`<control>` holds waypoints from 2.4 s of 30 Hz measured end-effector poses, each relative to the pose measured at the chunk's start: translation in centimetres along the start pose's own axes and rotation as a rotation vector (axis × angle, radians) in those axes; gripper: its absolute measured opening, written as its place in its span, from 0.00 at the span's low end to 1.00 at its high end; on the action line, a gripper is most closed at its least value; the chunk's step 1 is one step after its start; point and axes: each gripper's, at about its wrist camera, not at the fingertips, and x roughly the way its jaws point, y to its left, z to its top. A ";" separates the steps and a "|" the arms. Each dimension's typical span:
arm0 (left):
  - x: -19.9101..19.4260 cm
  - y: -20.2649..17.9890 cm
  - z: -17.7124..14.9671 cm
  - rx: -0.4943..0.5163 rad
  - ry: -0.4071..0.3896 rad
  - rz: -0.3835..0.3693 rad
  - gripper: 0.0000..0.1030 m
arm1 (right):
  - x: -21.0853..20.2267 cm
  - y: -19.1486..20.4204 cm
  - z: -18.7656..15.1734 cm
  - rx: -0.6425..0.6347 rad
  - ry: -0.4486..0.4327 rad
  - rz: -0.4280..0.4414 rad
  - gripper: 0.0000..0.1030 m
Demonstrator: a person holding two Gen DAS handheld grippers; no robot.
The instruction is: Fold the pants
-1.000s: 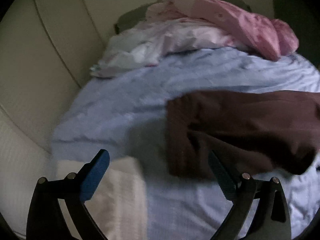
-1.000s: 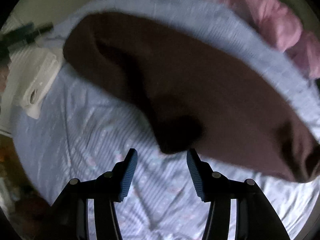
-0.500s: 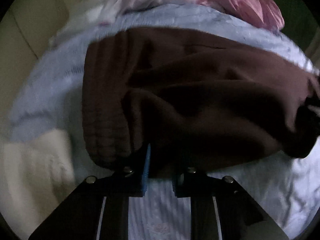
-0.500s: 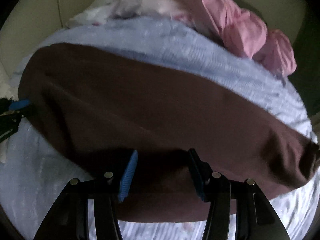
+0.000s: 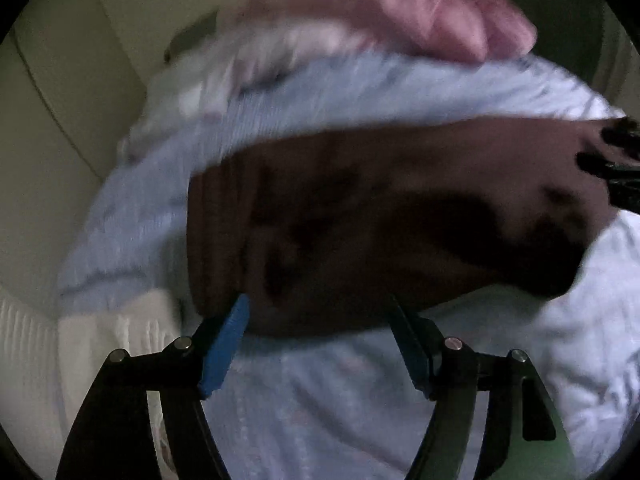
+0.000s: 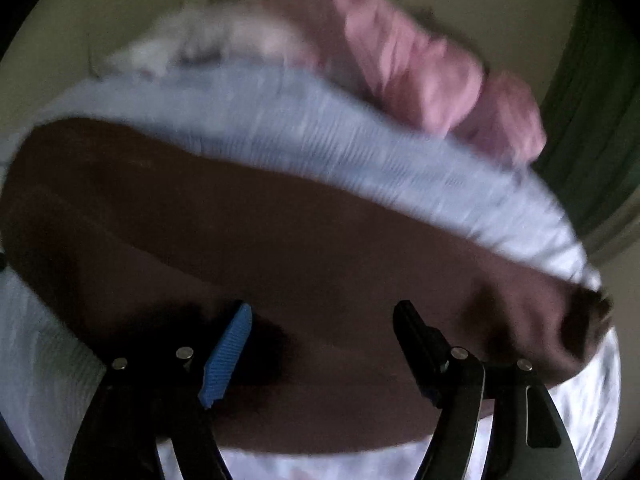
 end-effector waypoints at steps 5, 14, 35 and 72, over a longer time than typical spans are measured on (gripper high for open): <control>-5.2 -4.7 2.3 -0.005 -0.109 -0.081 0.70 | -5.7 -6.1 -0.7 0.062 -0.121 0.023 0.74; -5.5 -18.7 7.2 0.136 -0.214 -0.159 0.70 | -6.9 -21.6 -5.5 0.275 -0.160 -0.105 0.74; 4.4 -35.5 10.2 0.151 -0.075 -0.211 0.70 | 7.9 -39.2 -16.7 0.893 -0.077 0.069 0.86; -2.2 -15.0 4.8 -0.127 -0.102 -0.055 0.77 | -5.1 -20.2 -1.3 0.138 -0.280 -0.077 0.28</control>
